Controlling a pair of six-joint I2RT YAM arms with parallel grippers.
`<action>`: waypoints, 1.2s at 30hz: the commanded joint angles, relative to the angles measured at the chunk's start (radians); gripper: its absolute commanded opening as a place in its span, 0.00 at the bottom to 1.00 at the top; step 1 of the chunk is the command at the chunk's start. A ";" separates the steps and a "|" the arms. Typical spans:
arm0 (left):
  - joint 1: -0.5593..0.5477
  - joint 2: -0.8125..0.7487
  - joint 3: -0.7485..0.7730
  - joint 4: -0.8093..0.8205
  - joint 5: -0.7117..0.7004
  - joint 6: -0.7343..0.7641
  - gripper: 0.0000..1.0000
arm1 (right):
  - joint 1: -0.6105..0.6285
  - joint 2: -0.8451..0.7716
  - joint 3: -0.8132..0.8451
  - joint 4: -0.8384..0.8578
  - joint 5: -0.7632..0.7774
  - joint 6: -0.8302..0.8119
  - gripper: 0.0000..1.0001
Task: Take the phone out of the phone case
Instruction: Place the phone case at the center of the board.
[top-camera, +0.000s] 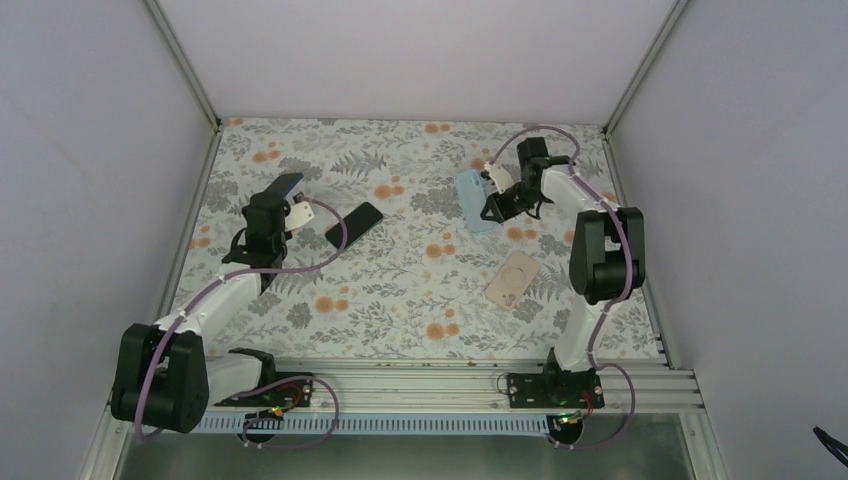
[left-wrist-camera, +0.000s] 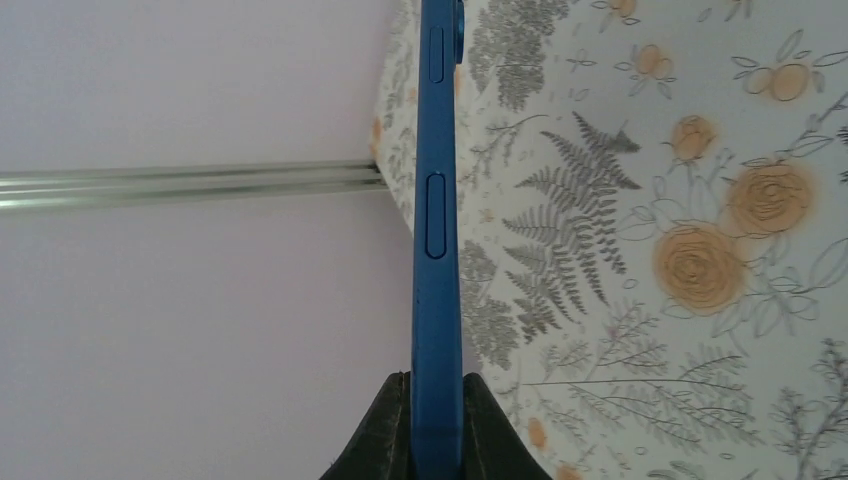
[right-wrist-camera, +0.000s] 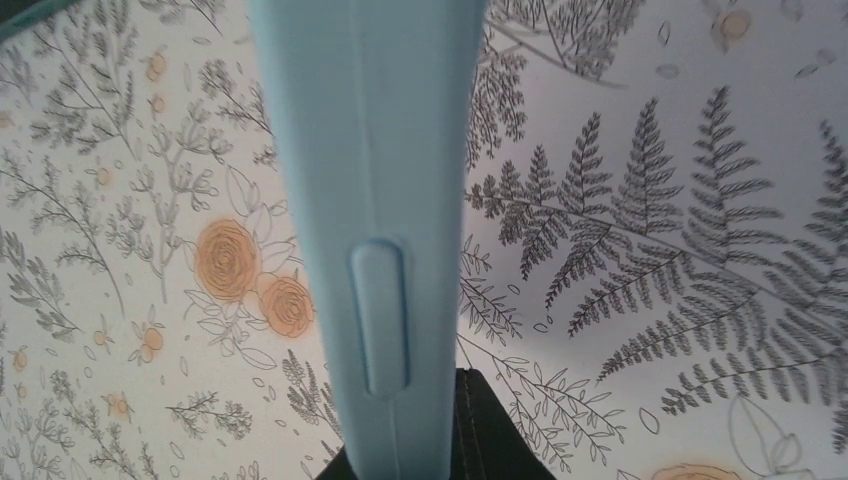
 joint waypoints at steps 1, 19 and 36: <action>0.003 0.014 -0.001 0.042 -0.007 -0.088 0.02 | 0.002 0.065 -0.006 0.001 -0.028 0.017 0.03; -0.014 0.124 -0.201 0.145 -0.035 -0.109 0.14 | 0.002 0.201 0.024 -0.039 -0.038 0.070 0.08; -0.034 -0.123 0.208 -0.661 0.519 -0.328 1.00 | -0.004 -0.052 -0.040 -0.069 -0.002 -0.006 0.99</action>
